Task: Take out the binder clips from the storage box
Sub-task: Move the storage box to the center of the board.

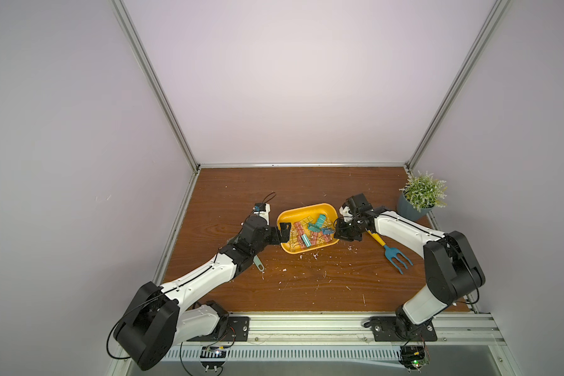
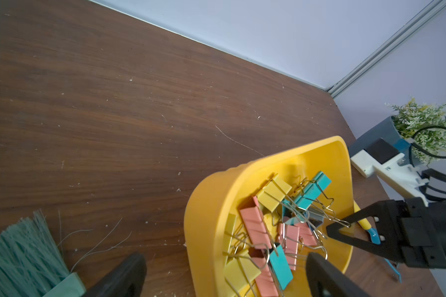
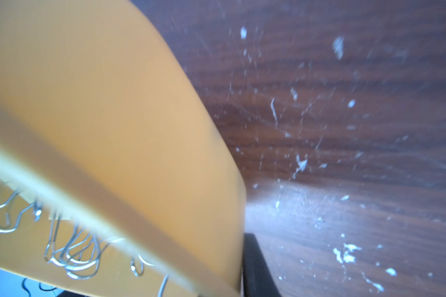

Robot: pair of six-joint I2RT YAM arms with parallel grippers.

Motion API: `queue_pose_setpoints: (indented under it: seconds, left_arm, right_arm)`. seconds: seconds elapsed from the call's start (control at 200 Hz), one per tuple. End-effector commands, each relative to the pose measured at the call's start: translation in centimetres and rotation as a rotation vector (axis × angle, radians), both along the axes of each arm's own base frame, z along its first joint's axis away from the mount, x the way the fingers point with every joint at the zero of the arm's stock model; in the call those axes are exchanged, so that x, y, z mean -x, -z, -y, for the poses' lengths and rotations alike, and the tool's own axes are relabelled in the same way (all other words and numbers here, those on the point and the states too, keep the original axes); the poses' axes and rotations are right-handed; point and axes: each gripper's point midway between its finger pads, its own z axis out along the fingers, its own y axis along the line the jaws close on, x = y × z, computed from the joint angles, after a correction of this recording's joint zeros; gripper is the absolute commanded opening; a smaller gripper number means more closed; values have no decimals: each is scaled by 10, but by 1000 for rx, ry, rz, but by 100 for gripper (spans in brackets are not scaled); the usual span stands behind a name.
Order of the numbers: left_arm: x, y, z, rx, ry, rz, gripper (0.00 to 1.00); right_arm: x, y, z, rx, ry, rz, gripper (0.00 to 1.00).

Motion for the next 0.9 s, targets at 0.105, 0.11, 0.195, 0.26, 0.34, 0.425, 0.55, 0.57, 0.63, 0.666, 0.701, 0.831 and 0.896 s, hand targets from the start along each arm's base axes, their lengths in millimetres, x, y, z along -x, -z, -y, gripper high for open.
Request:
queue_pose_setpoints:
  seconds: [0.105, 0.11, 0.195, 0.26, 0.34, 0.425, 0.55, 0.57, 0.63, 0.666, 0.701, 0.831, 0.896]
  left_arm:
    - [3, 13, -3, 2, 0, -45, 100]
    - [3, 13, -3, 1, 0, -45, 100]
    - [2, 19, -2, -7, 0, -61, 100]
    - [0, 23, -2, -16, -4, -79, 100]
    - [-1, 29, -4, -39, -19, -105, 100]
    - [0, 32, -12, -63, -53, -122, 100]
    - [8, 34, -21, -74, -78, -144, 100]
    - [10, 35, -23, -76, -83, -146, 100]
    - [16, 37, -26, -73, -82, -157, 100]
    - [21, 40, -26, -58, -81, -169, 100]
    - [26, 42, -25, -37, -70, -177, 100]
    - [38, 44, -10, 95, 2, -165, 98]
    - [39, 41, -2, 147, 26, -162, 97]
  right_arm:
    - [4, -21, -19, -49, -34, 13, 18]
    - [4, -21, -20, -49, -36, 12, 19]
    - [3, -24, -22, -45, -31, 7, 26]
    - [2, -27, -28, -69, -33, 15, 28]
    - [7, -34, -42, -140, -67, 18, 29]
    - [7, -39, -45, -159, -84, 40, 35]
    - [-17, -38, -11, 45, -8, 165, 47]
    - [-21, -38, -8, 61, -5, 181, 48]
    - [-30, -41, -15, 42, -38, 223, 50]
    - [-34, -43, -22, 14, -62, 236, 51]
    - [-38, -45, -29, -12, -78, 244, 51]
    - [-52, -43, -50, -113, -130, 241, 52]
    - [-56, -35, -55, -125, -139, 218, 52]
